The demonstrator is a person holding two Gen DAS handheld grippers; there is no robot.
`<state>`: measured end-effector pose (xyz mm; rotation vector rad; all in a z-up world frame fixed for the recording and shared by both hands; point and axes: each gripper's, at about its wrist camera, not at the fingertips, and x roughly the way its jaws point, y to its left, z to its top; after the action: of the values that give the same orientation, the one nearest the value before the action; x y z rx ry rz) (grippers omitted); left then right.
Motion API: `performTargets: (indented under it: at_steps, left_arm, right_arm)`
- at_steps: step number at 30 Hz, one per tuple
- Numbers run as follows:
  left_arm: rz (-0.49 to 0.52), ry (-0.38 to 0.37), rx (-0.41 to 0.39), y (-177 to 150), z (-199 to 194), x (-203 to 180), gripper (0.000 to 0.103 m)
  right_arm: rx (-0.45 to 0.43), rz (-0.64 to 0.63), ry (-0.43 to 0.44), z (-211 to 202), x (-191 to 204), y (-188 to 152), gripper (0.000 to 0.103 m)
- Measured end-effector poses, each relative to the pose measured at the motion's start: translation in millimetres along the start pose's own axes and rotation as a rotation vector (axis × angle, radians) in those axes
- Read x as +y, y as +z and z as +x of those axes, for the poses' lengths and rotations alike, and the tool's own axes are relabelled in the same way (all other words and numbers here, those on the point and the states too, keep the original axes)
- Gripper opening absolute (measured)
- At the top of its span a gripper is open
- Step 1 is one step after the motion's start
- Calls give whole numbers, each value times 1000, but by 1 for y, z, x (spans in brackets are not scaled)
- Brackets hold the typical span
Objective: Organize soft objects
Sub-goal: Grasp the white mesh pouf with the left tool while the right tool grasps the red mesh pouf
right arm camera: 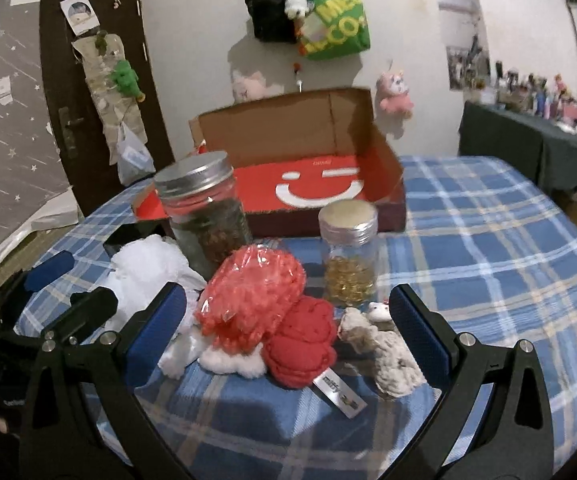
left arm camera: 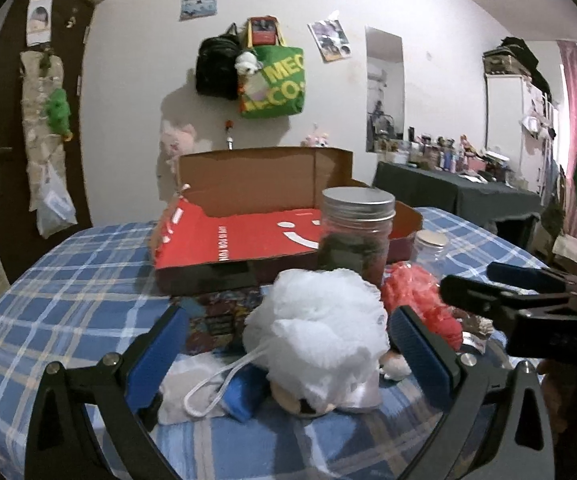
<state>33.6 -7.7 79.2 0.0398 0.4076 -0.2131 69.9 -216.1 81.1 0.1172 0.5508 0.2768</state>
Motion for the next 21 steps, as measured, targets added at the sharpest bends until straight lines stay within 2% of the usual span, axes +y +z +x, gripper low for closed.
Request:
performTargets:
  at_steps: [2, 3, 5, 7, 8, 9, 10, 11, 12, 15, 21]
  left_arm:
    - [3, -9, 20, 1, 7, 0, 102]
    - [1, -14, 32, 1, 10, 0, 98]
    - [-5, -34, 62, 0, 19, 0, 92]
    - [-5, -47, 98, -3, 27, -1, 89]
    - [-7, -60, 114, -5, 30, -3, 81]
    - [-10, -74, 122, -6, 32, -3, 71]
    - [-13, -97, 133, -7, 33, -4, 66]
    - [-11, -112, 144, -8, 34, -6, 59]
    - [-4, -111, 147, -9, 35, -8, 52]
    - [13, -109, 126, -10, 28, -13, 42]
    - [23, -106, 92, -8, 16, -14, 34]
  right_arm:
    - [24, 25, 41, 6, -4, 0, 103]
    - [34, 31, 56, 10, -4, 1, 102]
    - [57, 36, 73, 17, -6, 0, 94]
    - [81, 37, 96, 23, -7, 0, 78]
    - [98, 36, 112, 27, -7, -1, 74]
    - [114, 36, 131, 30, -6, -2, 63]
    - [128, 38, 155, 32, -6, -3, 49]
    - [137, 41, 181, 34, -5, -4, 41]
    - [139, 43, 201, 34, -4, -5, 38]
    - [96, 19, 199, 24, 2, -6, 33]
    - [40, -14, 195, 6, 13, -6, 31]
